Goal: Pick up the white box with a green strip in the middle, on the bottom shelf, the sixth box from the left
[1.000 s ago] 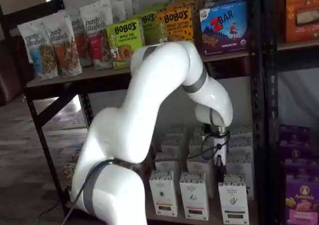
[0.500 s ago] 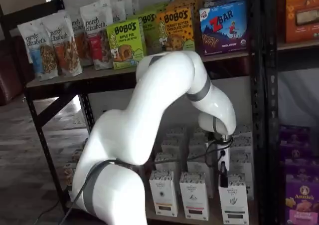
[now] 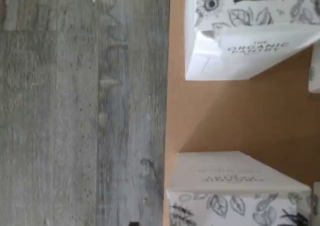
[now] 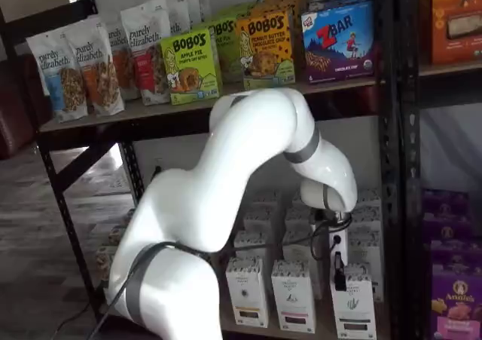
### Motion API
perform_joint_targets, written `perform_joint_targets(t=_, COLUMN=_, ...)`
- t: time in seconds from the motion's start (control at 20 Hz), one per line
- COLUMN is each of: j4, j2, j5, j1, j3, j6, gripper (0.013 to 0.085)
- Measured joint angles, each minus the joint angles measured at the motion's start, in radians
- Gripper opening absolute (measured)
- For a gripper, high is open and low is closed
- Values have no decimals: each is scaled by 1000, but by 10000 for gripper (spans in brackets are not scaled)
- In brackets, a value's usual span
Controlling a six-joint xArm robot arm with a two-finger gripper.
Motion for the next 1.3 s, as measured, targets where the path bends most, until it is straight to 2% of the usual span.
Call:
perform_joint_targets(t=0.2, j4=-40, j2=15, j5=-35, j1=3, j3=7, j6=37, gripper=850)
perform_joint_targets(t=0.4, j4=-47, j2=24, j5=-65, j1=4, j3=16, j6=44, gripper=850)
perform_joint_targets(t=0.5, j4=-44, j2=27, j5=-85, j1=4, j3=21, j6=42, gripper=770)
perform_joint_targets(t=0.55, j4=-47, j2=29, j5=-93, j1=3, j3=23, j6=44, gripper=770)
perform_joint_targets(t=0.7, j4=-47, j2=39, j5=-97, j1=3, j3=15, j6=43, gripper=690)
perform_joint_targets(t=1.3, j4=-70, j2=49, j5=-85, j1=-6, j3=-3, j6=54, gripper=690)
